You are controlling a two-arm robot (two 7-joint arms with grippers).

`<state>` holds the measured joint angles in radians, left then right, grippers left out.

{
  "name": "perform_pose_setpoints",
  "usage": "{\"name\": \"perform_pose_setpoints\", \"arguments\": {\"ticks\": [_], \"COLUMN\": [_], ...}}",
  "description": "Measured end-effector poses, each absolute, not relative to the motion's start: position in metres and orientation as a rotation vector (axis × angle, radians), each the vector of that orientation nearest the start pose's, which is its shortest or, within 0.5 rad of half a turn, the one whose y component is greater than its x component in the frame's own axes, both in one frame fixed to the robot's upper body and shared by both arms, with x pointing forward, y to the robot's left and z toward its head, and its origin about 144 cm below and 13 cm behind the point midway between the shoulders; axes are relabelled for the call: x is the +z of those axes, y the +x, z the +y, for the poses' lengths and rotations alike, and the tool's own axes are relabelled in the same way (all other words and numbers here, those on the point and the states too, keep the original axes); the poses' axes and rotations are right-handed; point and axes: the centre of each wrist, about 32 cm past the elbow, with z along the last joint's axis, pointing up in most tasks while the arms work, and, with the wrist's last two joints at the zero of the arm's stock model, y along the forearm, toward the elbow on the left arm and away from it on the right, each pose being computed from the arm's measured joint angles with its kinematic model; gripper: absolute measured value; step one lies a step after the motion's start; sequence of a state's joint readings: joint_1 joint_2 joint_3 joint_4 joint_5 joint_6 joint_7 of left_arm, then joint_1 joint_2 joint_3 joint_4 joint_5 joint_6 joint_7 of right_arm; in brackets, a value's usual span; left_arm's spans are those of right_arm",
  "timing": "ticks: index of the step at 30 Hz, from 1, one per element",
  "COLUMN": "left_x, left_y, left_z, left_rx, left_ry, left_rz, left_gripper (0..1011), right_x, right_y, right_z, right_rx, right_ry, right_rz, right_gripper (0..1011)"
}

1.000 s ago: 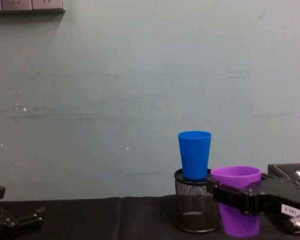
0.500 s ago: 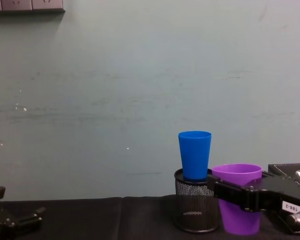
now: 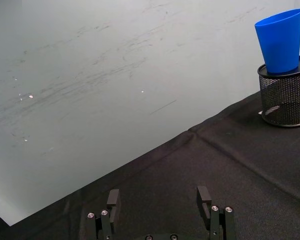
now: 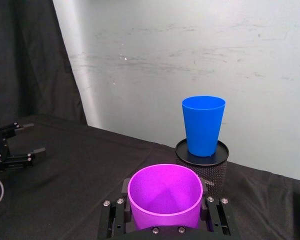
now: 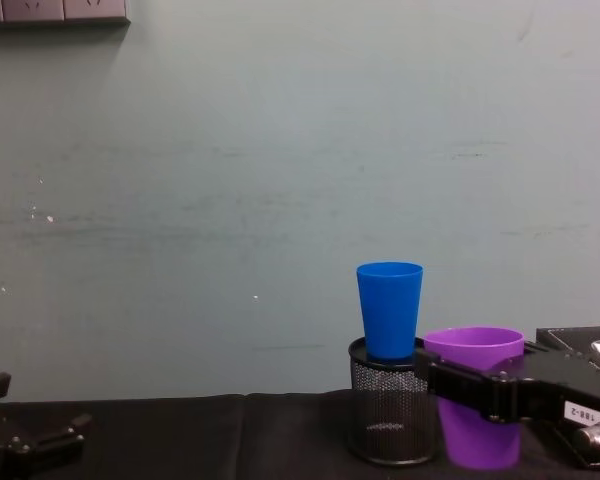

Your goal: Pick up one cup with a gripper and tap it against the other cup.

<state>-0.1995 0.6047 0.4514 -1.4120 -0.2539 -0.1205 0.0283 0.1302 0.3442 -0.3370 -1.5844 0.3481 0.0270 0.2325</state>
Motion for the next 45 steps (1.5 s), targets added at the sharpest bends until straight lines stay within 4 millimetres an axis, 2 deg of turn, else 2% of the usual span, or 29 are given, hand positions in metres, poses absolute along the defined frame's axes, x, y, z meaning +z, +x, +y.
{"name": "perform_pose_setpoints", "arguments": {"ticks": [45], "left_x": [1.1398], "left_y": [0.4886], "left_z": [0.3097], "left_rx": [1.248], "left_ry": [0.305], "left_rz": [-0.285], "left_gripper": [1000], "right_x": [1.1699], "right_y": [0.4792], "right_z": [-0.2246], "right_rx": [-1.018], "right_ry": [-0.016], "right_rz": [-0.013], "right_gripper": [735]}}
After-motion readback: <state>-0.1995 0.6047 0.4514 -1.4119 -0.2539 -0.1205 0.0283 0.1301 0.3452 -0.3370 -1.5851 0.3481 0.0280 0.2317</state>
